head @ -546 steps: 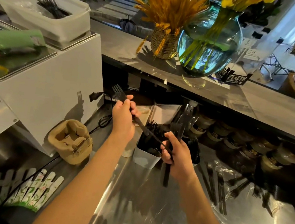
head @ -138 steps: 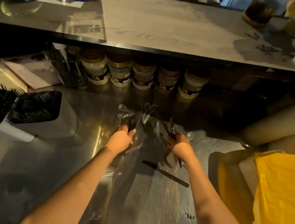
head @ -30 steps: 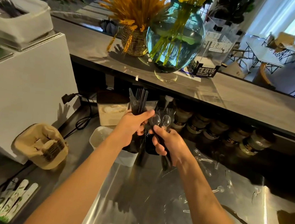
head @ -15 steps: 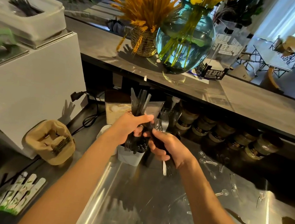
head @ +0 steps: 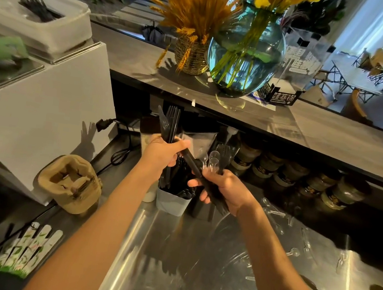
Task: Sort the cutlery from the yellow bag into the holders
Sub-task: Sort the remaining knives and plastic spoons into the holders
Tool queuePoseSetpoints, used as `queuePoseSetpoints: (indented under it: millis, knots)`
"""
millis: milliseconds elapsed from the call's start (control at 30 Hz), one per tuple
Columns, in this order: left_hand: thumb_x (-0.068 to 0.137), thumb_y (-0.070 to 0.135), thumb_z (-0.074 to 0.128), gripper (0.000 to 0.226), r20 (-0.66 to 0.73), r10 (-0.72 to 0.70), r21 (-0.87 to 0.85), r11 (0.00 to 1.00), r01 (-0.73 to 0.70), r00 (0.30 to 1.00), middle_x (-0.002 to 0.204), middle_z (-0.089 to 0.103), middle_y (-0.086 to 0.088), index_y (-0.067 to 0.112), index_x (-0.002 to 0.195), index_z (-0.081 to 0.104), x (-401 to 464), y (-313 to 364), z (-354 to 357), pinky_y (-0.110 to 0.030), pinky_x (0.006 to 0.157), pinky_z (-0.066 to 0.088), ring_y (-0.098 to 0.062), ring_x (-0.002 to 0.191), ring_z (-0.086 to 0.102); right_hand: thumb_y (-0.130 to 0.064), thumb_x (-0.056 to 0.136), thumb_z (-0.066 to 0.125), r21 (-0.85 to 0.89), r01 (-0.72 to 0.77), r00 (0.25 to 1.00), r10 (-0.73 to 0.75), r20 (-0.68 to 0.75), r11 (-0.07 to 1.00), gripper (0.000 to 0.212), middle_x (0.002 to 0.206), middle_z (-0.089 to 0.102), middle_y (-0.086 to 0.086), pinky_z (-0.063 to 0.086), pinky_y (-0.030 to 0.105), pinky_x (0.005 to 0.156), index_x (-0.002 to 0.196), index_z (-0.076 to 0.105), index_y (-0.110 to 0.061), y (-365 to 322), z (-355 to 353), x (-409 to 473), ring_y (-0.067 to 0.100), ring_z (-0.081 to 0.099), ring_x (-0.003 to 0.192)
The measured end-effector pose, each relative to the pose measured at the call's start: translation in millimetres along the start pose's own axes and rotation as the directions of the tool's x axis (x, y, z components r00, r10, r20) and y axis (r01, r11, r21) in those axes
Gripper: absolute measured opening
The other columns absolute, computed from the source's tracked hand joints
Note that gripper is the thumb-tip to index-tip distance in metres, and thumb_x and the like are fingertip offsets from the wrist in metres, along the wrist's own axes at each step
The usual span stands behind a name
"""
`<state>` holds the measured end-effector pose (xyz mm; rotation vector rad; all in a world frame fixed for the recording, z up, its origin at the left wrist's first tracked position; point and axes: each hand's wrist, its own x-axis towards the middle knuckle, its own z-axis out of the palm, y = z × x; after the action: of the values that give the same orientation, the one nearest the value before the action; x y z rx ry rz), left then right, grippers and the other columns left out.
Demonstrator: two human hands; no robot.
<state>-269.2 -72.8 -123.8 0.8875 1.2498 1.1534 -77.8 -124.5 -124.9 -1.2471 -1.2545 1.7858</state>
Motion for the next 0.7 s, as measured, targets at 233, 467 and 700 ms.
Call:
queuePoseSetpoints:
  millis: [233, 467, 700]
  knots:
    - [0.086, 0.013, 0.077, 0.020, -0.061, -0.003, 0.043, 0.999, 0.005, 0.998, 0.054, 0.048, -0.004, 0.006, 0.085, 0.058, 0, 1, -7, -0.020, 0.037, 0.029, -0.008, 0.036, 0.036, -0.013, 0.104, 0.048, 0.288, 0.106, 0.947, -0.009, -0.320, 0.952, 0.019, 0.083, 0.073, 0.017, 0.060, 0.033, 0.065, 0.098, 0.062, -0.001, -4, 12, 8, 0.028, 0.073, 0.077]
    - [0.084, 0.022, 0.080, 0.038, -0.312, 0.076, -0.115, 0.986, -0.117, 0.947, 0.065, 0.059, -0.006, -0.004, 0.107, 0.065, 14, 27, -46, -0.025, 0.046, 0.040, -0.009, 0.043, 0.046, -0.015, 0.106, 0.043, 0.345, 0.258, 0.879, -0.071, -0.472, 0.902, 0.023, 0.064, 0.040, 0.000, 0.024, 0.021, 0.043, 0.100, 0.065, -0.010, -5, -23, 10, 0.009, 0.031, 0.048]
    - [0.088, 0.012, 0.075, 0.025, -0.305, 0.127, -0.217, 0.956, -0.199, 0.944, 0.055, 0.045, -0.002, 0.012, 0.074, 0.054, 0, 41, -27, -0.028, 0.043, 0.028, -0.011, 0.040, 0.034, -0.025, 0.105, 0.044, 0.411, 0.142, 0.870, 0.085, -0.486, 0.901, 0.031, 0.053, 0.041, -0.003, 0.021, 0.021, 0.039, 0.082, 0.061, -0.014, -16, 23, 24, 0.009, 0.029, 0.045]
